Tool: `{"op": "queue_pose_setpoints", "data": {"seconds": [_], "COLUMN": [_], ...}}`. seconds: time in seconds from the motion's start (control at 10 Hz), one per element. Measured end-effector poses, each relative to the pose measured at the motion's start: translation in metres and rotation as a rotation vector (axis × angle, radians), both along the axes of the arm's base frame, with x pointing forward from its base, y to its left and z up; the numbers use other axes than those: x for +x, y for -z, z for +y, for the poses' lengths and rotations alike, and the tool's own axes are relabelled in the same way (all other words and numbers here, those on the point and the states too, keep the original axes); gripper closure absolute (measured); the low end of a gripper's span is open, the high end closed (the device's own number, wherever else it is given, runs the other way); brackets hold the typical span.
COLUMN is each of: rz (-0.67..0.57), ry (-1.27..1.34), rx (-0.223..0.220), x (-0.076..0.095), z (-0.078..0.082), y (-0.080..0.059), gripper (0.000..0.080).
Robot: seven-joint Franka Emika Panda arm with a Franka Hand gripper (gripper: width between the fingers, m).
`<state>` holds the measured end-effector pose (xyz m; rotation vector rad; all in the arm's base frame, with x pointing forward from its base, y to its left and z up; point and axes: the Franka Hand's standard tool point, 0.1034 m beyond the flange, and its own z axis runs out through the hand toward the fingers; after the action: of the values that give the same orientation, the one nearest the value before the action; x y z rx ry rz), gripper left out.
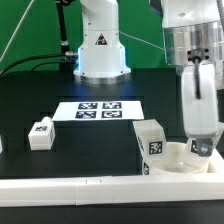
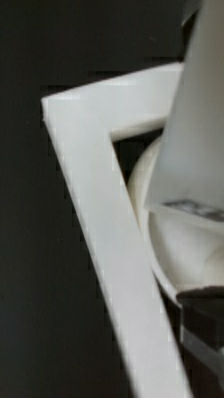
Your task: Assemble stool
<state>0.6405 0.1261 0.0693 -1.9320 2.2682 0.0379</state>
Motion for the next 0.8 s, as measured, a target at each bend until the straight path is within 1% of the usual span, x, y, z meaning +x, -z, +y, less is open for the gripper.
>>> {"op": "queue_pose_setpoints", "data": {"seconds": [0.1, 0.2, 0.3, 0.4, 0.8], "rz": [-0.036, -0.071, -0.084, -0.089, -0.127], "ry": [-0.156, -0.352, -0.473, -0.522, -0.818], "rx": [-0.01, -0.028, -0.036, -0.043, -0.08], "x": [0.003, 0.004, 0.003, 0.002, 0.002], "z": [0.004, 0.006, 0.01, 0.015, 0.011], "y": [-0.012, -0.021, -0.024, -0.024, -0.023], "gripper": [0.0158, 0.0158, 0.0151, 0.0151, 0.015]}}
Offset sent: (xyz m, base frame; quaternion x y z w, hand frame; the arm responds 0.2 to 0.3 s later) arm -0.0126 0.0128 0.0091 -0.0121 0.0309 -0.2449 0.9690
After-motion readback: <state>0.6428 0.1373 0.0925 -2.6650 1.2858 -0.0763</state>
